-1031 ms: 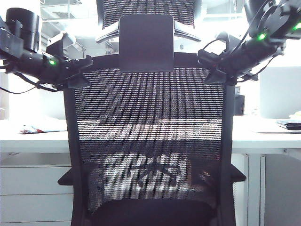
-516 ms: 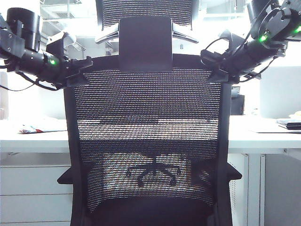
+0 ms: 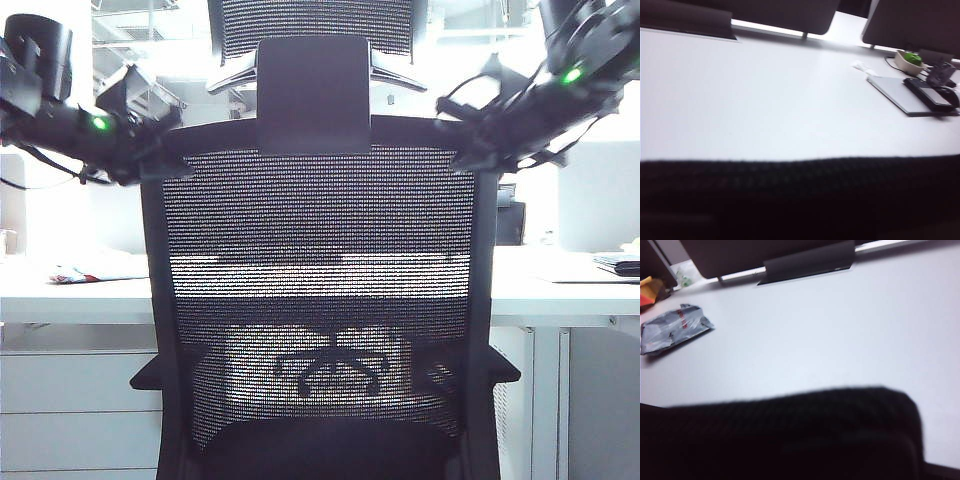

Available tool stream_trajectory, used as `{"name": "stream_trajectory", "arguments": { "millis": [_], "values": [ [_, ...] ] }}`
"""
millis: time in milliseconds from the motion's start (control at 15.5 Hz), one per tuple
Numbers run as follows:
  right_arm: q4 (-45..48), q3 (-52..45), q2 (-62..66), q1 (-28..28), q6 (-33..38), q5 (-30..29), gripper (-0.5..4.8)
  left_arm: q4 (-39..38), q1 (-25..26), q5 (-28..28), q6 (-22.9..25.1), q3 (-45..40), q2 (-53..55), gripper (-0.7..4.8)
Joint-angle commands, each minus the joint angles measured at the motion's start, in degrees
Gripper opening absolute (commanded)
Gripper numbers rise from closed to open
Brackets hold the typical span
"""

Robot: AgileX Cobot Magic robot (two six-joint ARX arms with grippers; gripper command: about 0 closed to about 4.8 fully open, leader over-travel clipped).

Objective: Push the black chair under the table.

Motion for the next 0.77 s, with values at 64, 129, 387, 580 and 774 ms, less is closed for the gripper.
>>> {"name": "stream_trajectory", "arguments": {
  "millis": [64, 129, 387, 580, 774],
  "values": [
    [1.33, -5.97, -5.64, -0.07, 1.79, -0.44, -0.04, 2.91, 0.11, 2.62, -0.31, -4.22, -7.19, -0.06],
    [1.14, -8.68, -8.02, -0.04, 3.52, -0.66, -0.04, 2.86, 0.00, 2.67, -0.74, -7.61, -10.62, -0.06],
    [-7.34, -19.74, -26.97, 0.70, 7.80, -0.87, -0.04, 1.27, -0.24, -0.48, -7.54, -26.82, -34.97, -0.06],
    [-12.15, -24.02, -38.93, 2.19, 7.30, 0.37, -0.04, -6.58, -0.24, -7.04, -5.97, -33.48, -52.02, -0.06],
    [-12.37, -29.51, -48.94, 2.19, 7.30, 10.58, -0.04, -20.39, -0.24, -9.22, -5.07, -36.02, -65.66, -0.06]
  ]
}}
